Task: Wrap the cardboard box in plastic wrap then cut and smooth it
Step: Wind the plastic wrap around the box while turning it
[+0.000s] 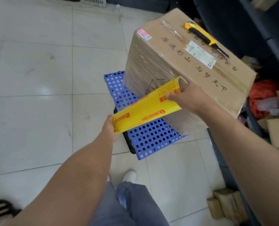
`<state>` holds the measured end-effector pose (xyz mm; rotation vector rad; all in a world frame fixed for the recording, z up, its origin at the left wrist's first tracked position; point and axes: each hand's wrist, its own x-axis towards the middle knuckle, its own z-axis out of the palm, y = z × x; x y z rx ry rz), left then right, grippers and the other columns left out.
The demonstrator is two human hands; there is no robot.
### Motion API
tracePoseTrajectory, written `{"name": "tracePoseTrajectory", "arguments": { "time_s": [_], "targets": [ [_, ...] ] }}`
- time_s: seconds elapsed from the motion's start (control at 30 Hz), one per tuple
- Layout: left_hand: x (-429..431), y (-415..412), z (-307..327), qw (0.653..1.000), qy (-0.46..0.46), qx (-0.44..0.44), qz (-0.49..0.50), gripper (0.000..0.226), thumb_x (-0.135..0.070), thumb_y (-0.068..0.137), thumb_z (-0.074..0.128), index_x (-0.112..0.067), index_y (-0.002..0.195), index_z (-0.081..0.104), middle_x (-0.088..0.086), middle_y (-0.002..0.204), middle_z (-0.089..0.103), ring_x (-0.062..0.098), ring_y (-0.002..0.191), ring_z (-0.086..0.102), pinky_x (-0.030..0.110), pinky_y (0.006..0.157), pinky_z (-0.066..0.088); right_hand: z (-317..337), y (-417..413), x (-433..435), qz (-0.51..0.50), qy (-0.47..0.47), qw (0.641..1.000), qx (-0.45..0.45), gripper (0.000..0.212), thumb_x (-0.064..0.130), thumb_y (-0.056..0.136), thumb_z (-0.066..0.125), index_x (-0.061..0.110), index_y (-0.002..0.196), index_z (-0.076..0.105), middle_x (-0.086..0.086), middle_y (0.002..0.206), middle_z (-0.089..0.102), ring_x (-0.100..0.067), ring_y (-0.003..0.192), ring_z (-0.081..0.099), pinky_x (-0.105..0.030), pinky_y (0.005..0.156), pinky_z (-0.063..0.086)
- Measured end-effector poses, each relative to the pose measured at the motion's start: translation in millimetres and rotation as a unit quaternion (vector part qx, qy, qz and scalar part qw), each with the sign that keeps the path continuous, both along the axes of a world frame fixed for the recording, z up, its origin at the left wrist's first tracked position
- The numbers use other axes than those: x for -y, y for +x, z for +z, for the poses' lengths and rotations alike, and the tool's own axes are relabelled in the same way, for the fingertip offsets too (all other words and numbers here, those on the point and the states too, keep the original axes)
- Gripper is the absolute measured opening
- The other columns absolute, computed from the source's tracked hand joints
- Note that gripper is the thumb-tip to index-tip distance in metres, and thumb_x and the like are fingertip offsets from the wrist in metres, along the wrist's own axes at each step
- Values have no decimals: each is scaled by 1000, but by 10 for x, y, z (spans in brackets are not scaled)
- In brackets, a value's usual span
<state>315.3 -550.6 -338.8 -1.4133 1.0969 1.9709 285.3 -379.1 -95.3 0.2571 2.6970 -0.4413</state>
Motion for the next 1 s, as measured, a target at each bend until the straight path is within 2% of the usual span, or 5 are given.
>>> {"name": "tracePoseTrajectory", "arguments": {
  "time_s": [0.17,0.37,0.57,0.8,1.0],
  "targets": [
    [-12,100,-52,1000,2,10,-12,55,-45,92,50,-20,139,38,9,139,45,27,126,45,49,111,20,-72,77,-125,-13,-36,999,-8,67,27,89,62,13,146,31,-10,91,62,-19,69,55,-30,59,43],
    [-103,197,-69,1000,11,20,-5,57,-29,86,51,-16,139,34,10,142,39,28,128,42,50,110,23,-142,193,-292,-58,-16,997,-57,48,54,88,54,7,75,52,-8,63,43,-23,63,45,-29,49,30],
    [-342,424,-82,1000,-17,12,14,77,-64,79,56,-21,139,34,7,137,43,28,126,43,53,107,26,-171,343,-580,-43,-103,991,-68,27,21,87,61,1,105,65,-22,101,69,-32,80,65,-45,73,54],
    [-688,736,-98,999,13,-10,51,56,-39,85,54,-19,136,42,8,137,45,25,121,46,48,108,21,-106,484,-843,12,-74,993,-92,48,48,88,58,15,60,37,-2,55,35,-18,50,35,-30,48,26],
    [-1004,1030,-150,997,6,-37,63,52,-54,90,43,-21,130,45,9,129,49,25,118,50,53,110,18,-171,608,-1211,41,-129,985,-105,25,28,84,63,11,70,51,-5,60,39,-19,58,38,-30,55,29]
  ]
}}
